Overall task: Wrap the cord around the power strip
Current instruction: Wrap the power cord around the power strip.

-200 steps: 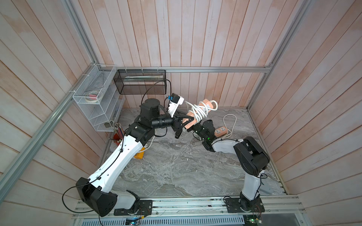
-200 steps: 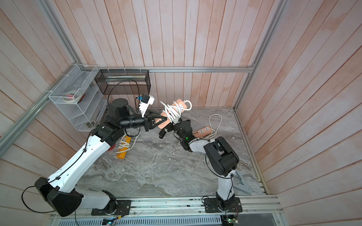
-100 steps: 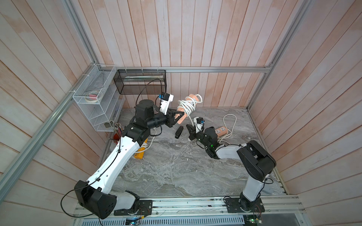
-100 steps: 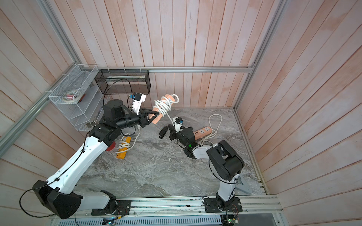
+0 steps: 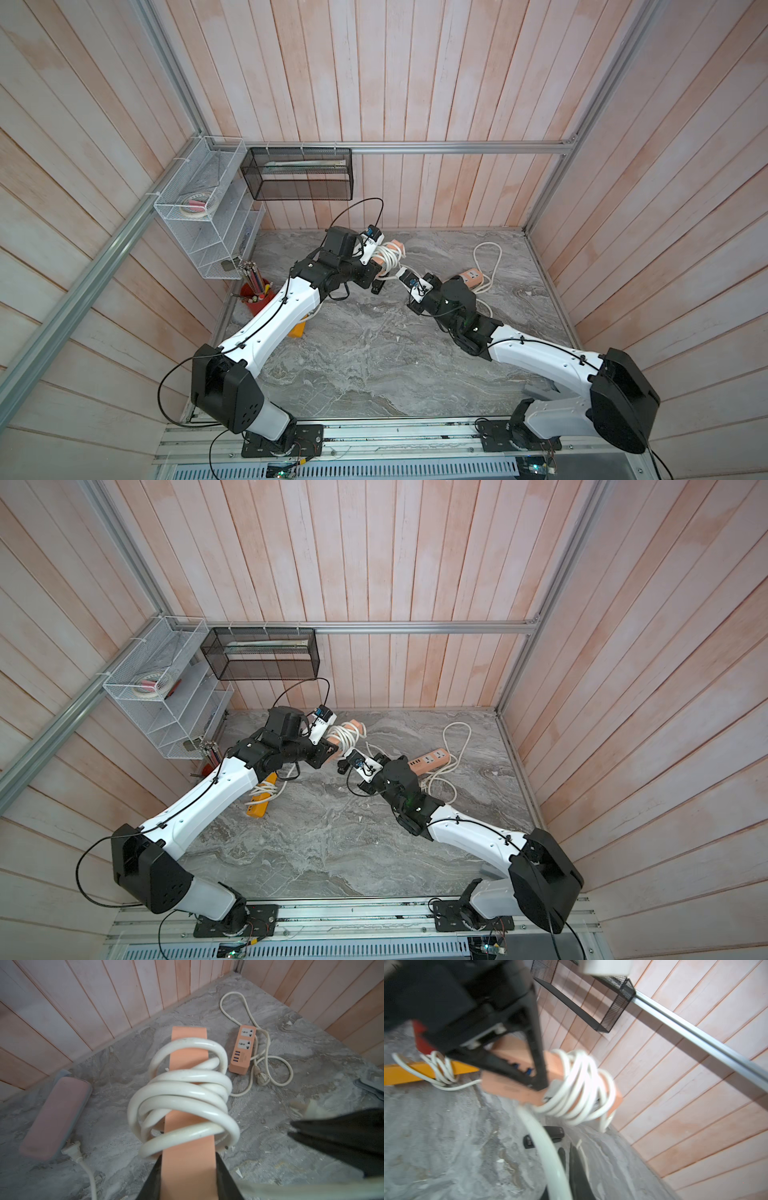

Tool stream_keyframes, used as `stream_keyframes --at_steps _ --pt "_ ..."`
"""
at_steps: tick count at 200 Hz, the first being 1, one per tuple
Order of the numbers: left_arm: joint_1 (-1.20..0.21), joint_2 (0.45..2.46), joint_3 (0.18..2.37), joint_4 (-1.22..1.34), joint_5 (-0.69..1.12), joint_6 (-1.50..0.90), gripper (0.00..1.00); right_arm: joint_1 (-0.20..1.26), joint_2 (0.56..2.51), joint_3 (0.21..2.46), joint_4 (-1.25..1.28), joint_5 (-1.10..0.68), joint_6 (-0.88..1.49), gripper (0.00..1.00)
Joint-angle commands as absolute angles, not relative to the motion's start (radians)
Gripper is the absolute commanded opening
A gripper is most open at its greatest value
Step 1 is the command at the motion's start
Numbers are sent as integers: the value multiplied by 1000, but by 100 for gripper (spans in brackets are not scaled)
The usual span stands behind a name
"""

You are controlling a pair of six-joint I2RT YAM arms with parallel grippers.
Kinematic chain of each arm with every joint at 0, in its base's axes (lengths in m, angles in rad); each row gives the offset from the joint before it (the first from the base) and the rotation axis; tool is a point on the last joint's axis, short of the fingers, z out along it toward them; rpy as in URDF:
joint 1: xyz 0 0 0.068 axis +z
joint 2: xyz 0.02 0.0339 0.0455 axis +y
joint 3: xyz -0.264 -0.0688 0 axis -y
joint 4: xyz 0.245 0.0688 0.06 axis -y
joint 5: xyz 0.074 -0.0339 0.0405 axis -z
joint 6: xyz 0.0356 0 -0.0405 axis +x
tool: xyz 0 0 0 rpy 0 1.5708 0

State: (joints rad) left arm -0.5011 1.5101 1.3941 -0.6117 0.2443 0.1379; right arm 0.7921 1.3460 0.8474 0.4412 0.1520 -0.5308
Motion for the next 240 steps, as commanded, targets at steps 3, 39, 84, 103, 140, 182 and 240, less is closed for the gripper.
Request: stream_keyframes --at_steps 3,39,84,103,140,182,240 --pt "-566 1477 1349 -788 446 167 0 712 1355 995 480 121 -707 0" --pt "-643 1417 1264 -801 671 185 0 595 1441 1130 229 -152 -818 0" --pt "-644 1389 1206 -778 823 246 0 508 1496 1203 -53 -382 -894 6" --pt "-627 1377 1184 -756 886 255 0 450 1513 1214 -161 -487 -891 13" --pt "-522 1315 1111 -585 1039 206 0 409 1581 1247 -333 -829 -804 30" --pt "-491 1269 1057 -409 1205 120 0 400 1610 1133 -223 -968 -694 28" --pt "-386 1166 826 276 1200 -368 0 390 1659 1018 35 -1147 -378 24"
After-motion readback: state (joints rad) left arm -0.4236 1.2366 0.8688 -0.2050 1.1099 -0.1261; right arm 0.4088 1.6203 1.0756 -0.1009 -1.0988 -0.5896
